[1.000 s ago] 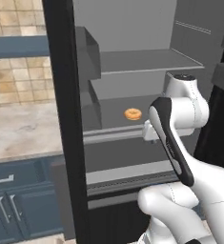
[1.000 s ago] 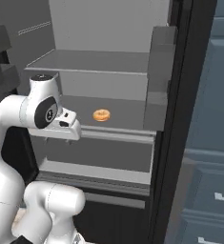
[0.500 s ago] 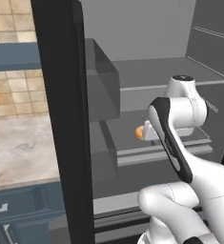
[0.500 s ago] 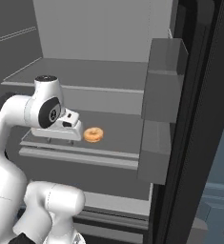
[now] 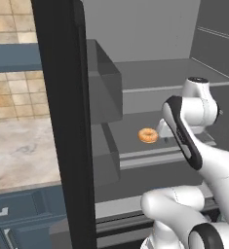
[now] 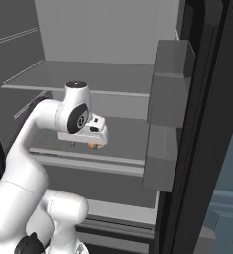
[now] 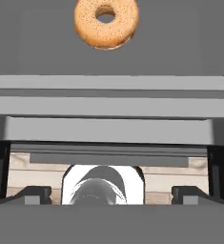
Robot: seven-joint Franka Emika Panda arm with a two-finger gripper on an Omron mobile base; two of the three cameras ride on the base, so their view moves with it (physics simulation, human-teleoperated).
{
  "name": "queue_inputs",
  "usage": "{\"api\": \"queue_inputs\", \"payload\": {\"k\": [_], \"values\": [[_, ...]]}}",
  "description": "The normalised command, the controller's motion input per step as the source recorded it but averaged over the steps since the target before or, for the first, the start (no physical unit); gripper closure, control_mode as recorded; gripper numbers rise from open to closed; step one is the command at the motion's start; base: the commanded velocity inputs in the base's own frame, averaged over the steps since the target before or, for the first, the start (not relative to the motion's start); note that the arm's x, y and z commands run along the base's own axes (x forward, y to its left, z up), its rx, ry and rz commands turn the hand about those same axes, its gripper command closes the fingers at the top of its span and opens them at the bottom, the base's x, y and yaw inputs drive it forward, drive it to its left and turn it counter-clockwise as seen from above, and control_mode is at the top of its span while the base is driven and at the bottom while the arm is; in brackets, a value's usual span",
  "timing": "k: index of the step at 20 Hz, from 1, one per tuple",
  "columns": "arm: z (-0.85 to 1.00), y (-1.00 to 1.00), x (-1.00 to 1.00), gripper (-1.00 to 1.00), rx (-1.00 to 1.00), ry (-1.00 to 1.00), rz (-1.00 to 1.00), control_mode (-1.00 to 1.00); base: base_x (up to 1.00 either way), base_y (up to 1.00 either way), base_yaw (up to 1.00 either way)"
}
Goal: Take the donuts from the fridge and place them on the empty tray on the dining counter.
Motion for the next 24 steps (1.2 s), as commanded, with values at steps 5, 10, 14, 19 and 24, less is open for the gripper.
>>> {"api": "queue_inputs", "payload": {"k": [5, 10, 14, 19, 24], "values": [[-0.13, -0.02, 0.9, -1.0, 0.03, 0.01, 0.0, -1.0, 0.0, 0.0, 0.0], [-0.38, 0.0, 0.71, -1.0, 0.01, 0.0, -0.03, -1.0, 0.0, 0.0, 0.0], [-0.47, -0.01, 0.37, -1.0, 0.0, 0.0, -0.05, -1.0, 0.0, 0.0, 0.0], [-0.24, -0.08, 0.44, -1.0, 0.0, 0.0, -0.02, -1.0, 0.0, 0.0, 0.0], [-0.17, -0.04, 0.15, -1.0, 0.0, -0.02, -0.01, -1.0, 0.0, 0.0, 0.0]]}}
